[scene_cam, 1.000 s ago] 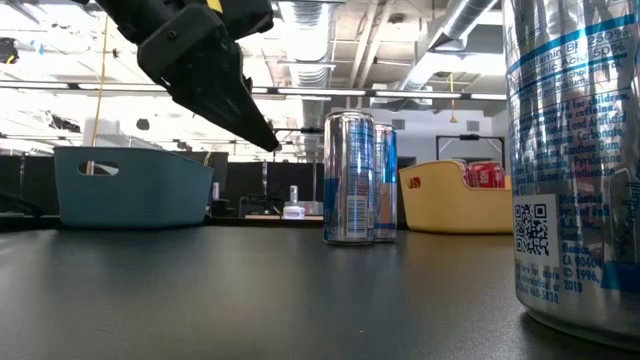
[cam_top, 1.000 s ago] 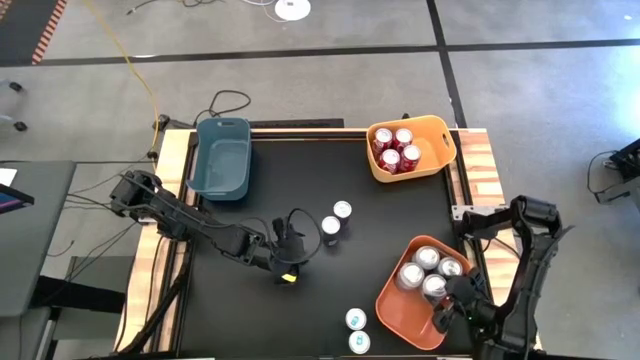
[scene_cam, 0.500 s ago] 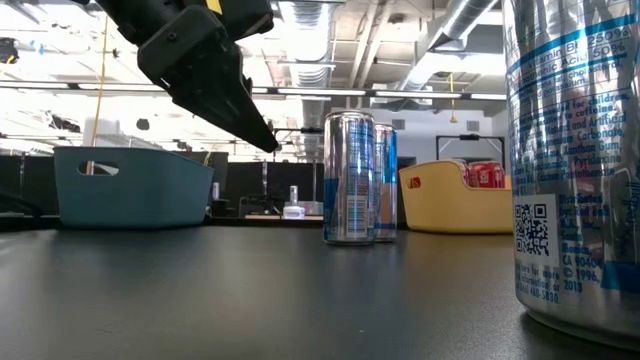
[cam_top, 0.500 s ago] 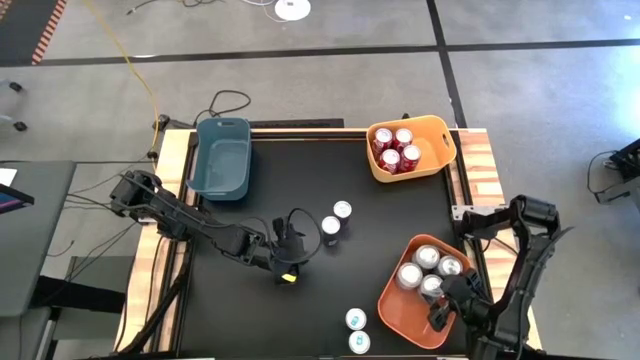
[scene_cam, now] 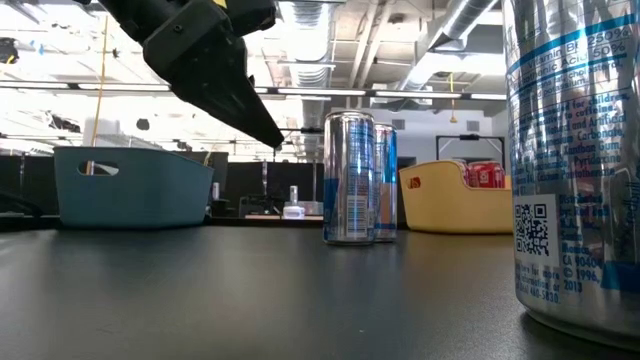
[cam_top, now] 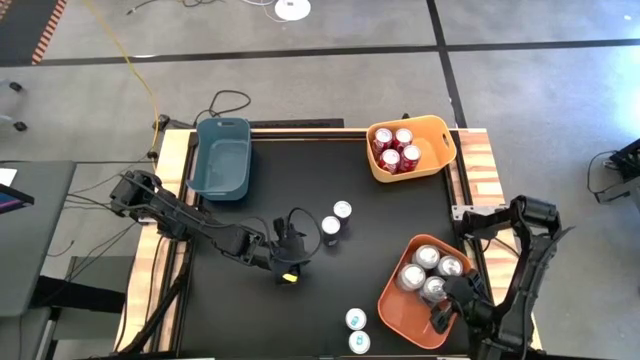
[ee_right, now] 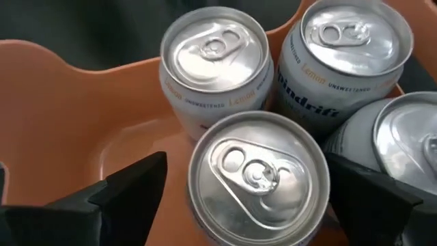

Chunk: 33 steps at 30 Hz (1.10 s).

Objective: Sort soda cans
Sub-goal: Put the white soda can into the orange bin, then put the middle top blue soda can into the blue bin

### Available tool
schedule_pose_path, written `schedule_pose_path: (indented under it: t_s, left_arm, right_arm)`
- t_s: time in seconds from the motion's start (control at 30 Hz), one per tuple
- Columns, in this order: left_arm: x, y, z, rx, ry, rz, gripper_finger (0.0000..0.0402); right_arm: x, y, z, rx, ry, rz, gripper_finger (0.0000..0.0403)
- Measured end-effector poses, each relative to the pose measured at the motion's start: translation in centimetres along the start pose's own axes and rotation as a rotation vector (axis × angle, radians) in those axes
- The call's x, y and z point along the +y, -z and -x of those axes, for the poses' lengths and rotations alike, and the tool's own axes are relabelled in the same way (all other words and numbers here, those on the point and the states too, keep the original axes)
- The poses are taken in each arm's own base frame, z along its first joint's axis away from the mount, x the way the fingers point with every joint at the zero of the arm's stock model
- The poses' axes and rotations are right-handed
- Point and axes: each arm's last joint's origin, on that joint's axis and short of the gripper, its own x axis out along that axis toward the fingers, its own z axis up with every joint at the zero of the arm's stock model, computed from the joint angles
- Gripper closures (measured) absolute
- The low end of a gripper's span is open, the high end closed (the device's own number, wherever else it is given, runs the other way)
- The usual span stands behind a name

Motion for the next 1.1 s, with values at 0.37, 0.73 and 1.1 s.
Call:
schedule_pose_path:
  t_s: [0.37, 0.73, 1.1]
  left_arm:
    - [0.4, -1.4, -0.3, -0.113, -0.001, 0.062, 0.0063]
    - [2.2, -2.9, -3.5, -0.263, -0.049, 0.103, 0.0063]
    - [4.1, -1.8, -7.2, -0.231, -0.12, 0.191, 0.0063]
  right_arm:
    - [1.3, -3.3, 2.4, -0.092, -0.055, 0.103, 0.0009]
    - [4.3, -8.3, 3.4, -0.251, -0.134, 0.223, 0.001]
    - [5.4, -11.3, 2.4, -0.35, -0.081, 0.306, 0.001]
